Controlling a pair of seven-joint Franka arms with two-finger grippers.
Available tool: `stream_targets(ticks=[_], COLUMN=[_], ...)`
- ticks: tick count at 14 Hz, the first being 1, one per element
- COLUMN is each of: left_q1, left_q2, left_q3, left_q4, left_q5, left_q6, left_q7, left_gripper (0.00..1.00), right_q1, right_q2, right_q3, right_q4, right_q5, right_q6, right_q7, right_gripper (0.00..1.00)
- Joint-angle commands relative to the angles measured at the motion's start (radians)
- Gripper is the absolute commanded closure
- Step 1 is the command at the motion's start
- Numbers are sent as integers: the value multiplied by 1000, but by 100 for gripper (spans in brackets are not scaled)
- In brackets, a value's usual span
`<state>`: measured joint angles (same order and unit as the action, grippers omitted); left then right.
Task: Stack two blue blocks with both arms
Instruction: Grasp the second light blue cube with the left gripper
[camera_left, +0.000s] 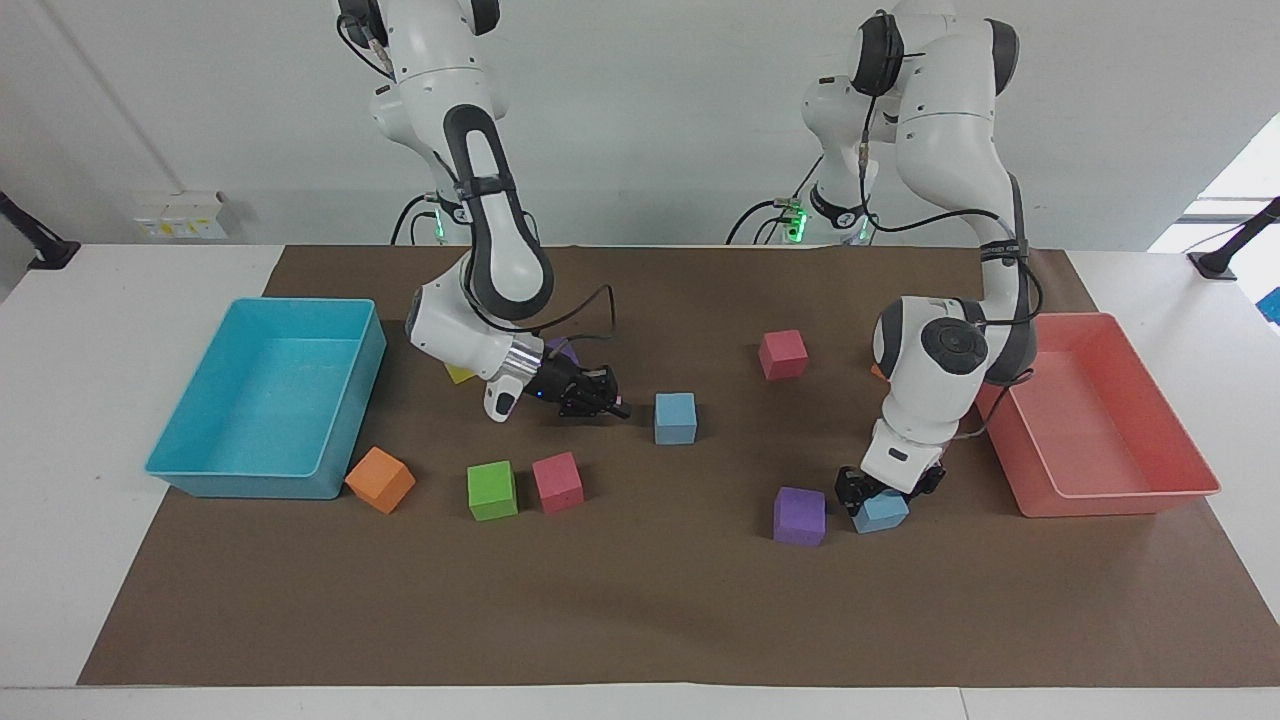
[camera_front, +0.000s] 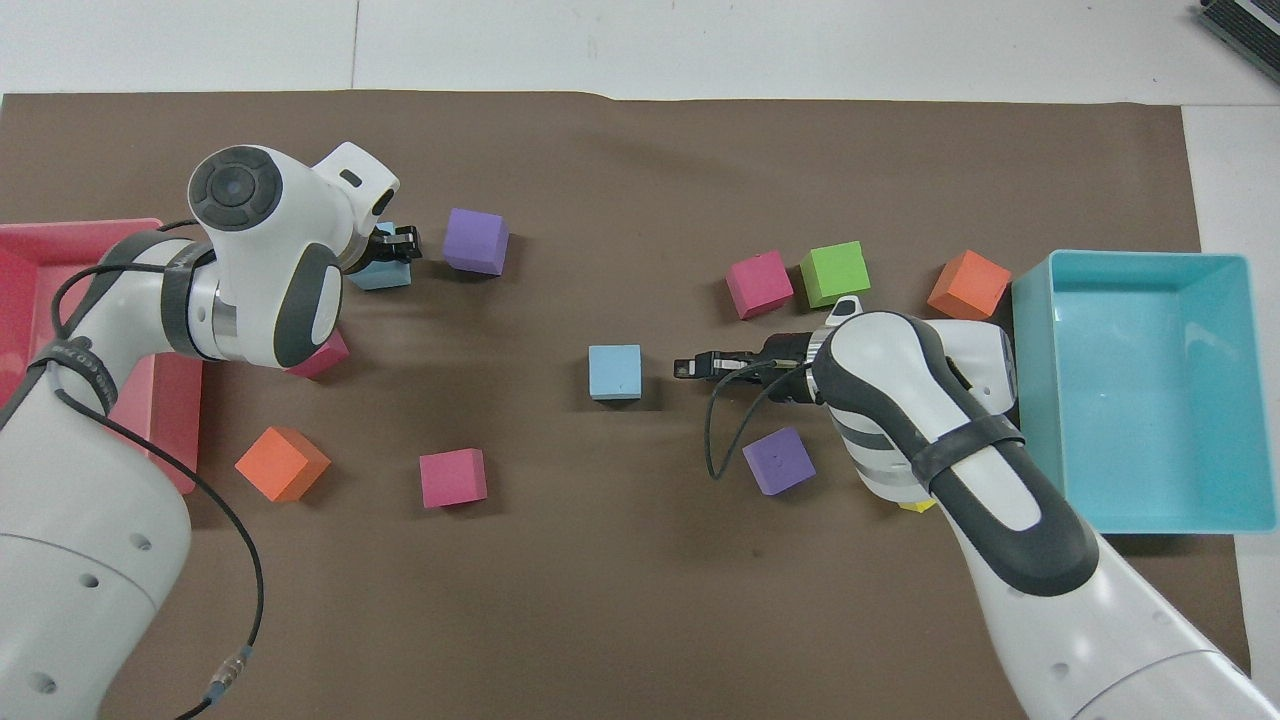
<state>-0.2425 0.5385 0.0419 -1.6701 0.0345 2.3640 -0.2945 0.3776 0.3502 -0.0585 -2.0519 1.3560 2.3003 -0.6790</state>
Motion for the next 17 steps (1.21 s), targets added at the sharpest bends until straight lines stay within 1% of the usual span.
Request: stream_targets(ticks=[1, 3, 4, 7, 8, 9, 14, 17], left_q1=[15, 15, 15, 2, -3, -9, -119, -213], left_q2=[-20, -51, -70, -135, -147, -149, -150, -163], left_q3=[-2, -2, -2, -2, -2, -7, -7, -7], left_q4=[-5, -5, -5, 0, 6, 16, 26, 20], left_q5=[28, 28, 28, 28, 28, 28, 28, 28], left_q6=[-9, -41, -75, -166, -190, -212, -224, -249], left_q7=[-11, -15, -15, -15, -15, -15, -26, -141], left_gripper=[82, 86, 86, 84, 81, 81, 80, 79], right_q1=[-3, 1, 0, 4, 3, 4, 6, 6], right_q2=[1, 36, 41, 41, 41, 41, 41, 41], right_q3=[11, 13, 11, 11, 13, 13, 11, 13], right_q4=[-13, -11, -11, -8, -8, -7, -5, 1], right_q5=[35, 37, 37, 37, 37, 37, 37, 37], right_q6=[28, 33, 33, 36, 39, 39, 42, 41], right_q7=[-53, -86, -88, -88, -88, -88, -88, -91], right_gripper=[100, 100, 100, 100, 100, 100, 100, 100])
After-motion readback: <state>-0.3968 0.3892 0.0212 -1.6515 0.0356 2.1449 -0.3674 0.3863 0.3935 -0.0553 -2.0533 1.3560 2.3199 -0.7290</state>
